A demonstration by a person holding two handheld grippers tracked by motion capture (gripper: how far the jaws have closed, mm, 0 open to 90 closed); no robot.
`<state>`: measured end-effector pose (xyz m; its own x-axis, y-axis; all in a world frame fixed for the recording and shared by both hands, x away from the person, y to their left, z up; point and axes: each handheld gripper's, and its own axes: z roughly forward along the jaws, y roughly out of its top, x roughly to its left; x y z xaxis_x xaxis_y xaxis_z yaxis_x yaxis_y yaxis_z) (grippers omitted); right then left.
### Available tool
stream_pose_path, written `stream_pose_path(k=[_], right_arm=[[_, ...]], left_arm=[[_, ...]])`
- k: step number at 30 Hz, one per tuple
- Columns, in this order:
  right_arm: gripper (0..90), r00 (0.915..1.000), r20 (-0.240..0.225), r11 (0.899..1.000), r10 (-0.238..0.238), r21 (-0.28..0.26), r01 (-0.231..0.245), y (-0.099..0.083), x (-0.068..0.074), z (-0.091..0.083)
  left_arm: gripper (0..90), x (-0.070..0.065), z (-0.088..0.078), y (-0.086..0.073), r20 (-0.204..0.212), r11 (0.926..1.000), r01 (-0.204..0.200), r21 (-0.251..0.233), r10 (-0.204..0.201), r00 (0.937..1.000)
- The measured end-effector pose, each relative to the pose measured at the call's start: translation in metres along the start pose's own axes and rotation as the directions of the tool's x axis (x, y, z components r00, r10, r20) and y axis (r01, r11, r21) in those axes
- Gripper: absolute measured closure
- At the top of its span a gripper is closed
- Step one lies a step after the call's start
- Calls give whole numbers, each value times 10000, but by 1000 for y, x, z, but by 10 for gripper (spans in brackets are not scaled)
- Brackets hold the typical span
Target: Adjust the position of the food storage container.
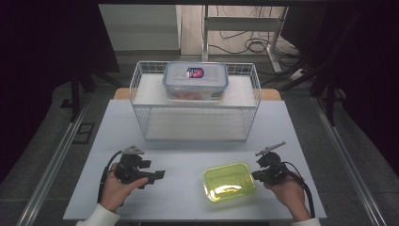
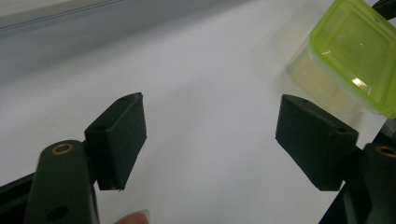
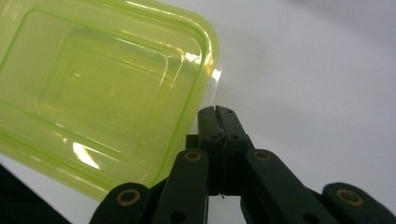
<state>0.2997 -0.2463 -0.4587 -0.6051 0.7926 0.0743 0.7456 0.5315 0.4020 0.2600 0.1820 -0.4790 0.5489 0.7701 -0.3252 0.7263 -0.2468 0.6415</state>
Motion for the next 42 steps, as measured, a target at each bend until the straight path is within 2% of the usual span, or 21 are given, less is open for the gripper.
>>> stream_pose_path(k=[10,20,28,30,35,42], right_arm=[[893,9979,-274,9982,-580,117,584,9,22,6],[893,9947,-758,9975,-700,-63,697,13,35,11],[892,9843,-1485,9955,-951,-116,945,17,52,18],[893,9807,-1605,9937,-1121,-113,1118,18,55,19],[893,9737,-1940,9928,-1194,-158,1186,19,63,22],[892,9721,-2014,9928,-1199,-174,1188,19,64,23]], left_arm=[[241,-1,1,0,34,10000,28,44,-28,10000],[240,0,1,0,42,10000,18,35,-18,10000],[240,1,1,0,20,10000,3,55,-3,10000],[240,1,1,0,13,10000,-3,63,3,10000],[240,1,1,0,10,10000,9,59,-9,10000],[241,1,0,0,10,10000,19,42,-19,10000]])
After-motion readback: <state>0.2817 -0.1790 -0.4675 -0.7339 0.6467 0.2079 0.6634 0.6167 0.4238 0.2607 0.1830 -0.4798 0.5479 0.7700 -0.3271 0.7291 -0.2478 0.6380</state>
